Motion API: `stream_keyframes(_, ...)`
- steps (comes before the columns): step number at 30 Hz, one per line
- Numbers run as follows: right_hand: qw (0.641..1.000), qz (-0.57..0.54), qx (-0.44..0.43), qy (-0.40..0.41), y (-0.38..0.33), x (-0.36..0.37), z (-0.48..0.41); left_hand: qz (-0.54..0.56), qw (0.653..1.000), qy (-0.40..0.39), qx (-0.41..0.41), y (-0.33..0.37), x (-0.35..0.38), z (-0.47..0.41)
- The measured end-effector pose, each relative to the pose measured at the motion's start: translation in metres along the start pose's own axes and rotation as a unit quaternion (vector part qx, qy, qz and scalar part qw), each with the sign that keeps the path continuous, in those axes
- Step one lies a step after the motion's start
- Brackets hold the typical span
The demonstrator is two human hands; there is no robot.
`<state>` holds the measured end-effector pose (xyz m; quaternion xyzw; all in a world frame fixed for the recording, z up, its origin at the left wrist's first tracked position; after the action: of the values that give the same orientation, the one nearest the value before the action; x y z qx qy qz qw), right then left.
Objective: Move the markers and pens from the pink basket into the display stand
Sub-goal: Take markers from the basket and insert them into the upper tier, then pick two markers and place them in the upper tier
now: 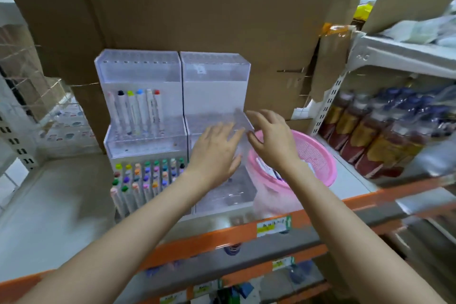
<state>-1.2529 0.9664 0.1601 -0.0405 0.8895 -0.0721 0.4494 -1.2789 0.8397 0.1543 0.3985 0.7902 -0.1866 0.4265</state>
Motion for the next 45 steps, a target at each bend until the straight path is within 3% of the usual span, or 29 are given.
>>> stream_keyframes(6, 0.999, 0.009, 0.039, -0.036, 0.074, -0.014, 0.045, 0.027, 0.999, -0.029, 0.026, 0.079, 0.041, -0.010)
stream_keyframes(15, 0.972, -0.056, 0.133, -0.184, 0.155, 0.025, 0.099, 0.149, 0.960, -0.233, -0.051, 0.125, 0.123, -0.023)
stream_keyframes(20, 0.960, -0.047, 0.129, -0.243, 0.168, 0.039, 0.095, 0.132, 0.941, -0.291, -0.113, 0.114, 0.157, -0.035)
stream_keyframes(28, 0.936, -0.029, 0.126, -0.329, 0.176, 0.067, 0.087, 0.009, 0.938, -0.314, -0.146, 0.101, 0.180, -0.049)
stream_keyframes(32, 0.938, -0.010, 0.130, -0.322, 0.181, 0.069, 0.086, -0.028, 0.939, -0.313, -0.142, 0.101, 0.186, -0.054)
stream_keyframes(38, 0.953, 0.058, 0.172, -0.242, 0.188, 0.048, 0.084, -0.006, 0.937, -0.304, -0.172, 0.099, 0.193, -0.057)
stream_keyframes(45, 0.949, 0.006, 0.188, -0.253, 0.187, 0.052, 0.087, 0.048, 0.935, -0.305, -0.174, 0.098, 0.189, -0.058)
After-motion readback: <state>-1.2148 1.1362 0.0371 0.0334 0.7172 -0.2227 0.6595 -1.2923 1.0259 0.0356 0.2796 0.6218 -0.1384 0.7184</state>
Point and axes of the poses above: each hand's wrist, its own z-axis away from the middle knuckle, its own x-axis out of the palm, y = z × x, the point moved 8 cm from there along -z, towards the middle knuckle, and after that the axes turned 11 degrees about -x, right-handed, at the moved point
